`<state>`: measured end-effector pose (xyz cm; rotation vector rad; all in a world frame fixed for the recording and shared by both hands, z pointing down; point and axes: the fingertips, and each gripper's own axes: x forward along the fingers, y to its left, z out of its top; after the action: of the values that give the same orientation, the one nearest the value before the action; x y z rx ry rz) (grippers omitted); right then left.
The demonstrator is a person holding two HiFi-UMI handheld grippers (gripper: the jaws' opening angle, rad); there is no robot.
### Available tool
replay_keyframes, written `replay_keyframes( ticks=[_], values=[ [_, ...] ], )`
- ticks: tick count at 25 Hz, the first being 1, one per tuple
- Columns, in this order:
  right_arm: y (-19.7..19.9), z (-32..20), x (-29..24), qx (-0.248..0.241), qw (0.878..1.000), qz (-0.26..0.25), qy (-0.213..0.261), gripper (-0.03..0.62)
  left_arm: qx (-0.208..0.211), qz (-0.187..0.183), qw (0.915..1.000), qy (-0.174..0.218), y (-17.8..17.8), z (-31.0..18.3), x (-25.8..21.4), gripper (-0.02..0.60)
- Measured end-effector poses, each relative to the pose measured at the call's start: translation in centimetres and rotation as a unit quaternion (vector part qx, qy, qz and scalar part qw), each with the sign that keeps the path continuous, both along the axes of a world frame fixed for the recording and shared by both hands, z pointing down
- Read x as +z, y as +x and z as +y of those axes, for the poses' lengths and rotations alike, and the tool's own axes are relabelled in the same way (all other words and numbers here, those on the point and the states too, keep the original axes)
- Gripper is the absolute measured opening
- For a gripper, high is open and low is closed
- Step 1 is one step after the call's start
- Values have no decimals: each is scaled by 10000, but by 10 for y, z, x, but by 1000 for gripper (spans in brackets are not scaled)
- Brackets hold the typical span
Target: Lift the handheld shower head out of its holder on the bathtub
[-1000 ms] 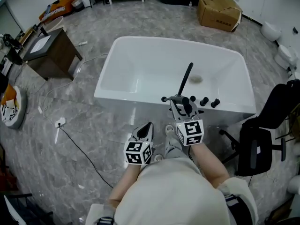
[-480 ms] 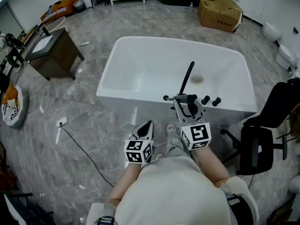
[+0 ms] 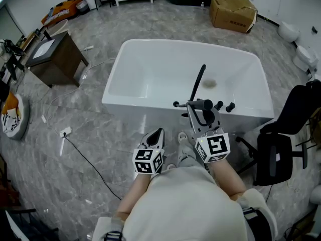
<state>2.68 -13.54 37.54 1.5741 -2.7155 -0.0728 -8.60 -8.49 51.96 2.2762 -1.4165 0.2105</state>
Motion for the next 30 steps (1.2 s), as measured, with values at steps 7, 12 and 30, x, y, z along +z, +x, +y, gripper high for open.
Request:
replay_keyframes(
  ticks=[7, 12, 30],
  values=[
    [5, 3, -3, 32, 10000, -43, 40, 143, 29, 23, 10000, 3, 5, -1, 0, 20],
    [5, 5, -3, -9, 10000, -60, 35, 143, 36, 30, 10000, -1, 5, 2, 2, 20],
    [2, 1, -6, -53, 9999, -102, -26, 143, 26, 51, 10000, -41, 3, 1, 2, 20]
  ],
)
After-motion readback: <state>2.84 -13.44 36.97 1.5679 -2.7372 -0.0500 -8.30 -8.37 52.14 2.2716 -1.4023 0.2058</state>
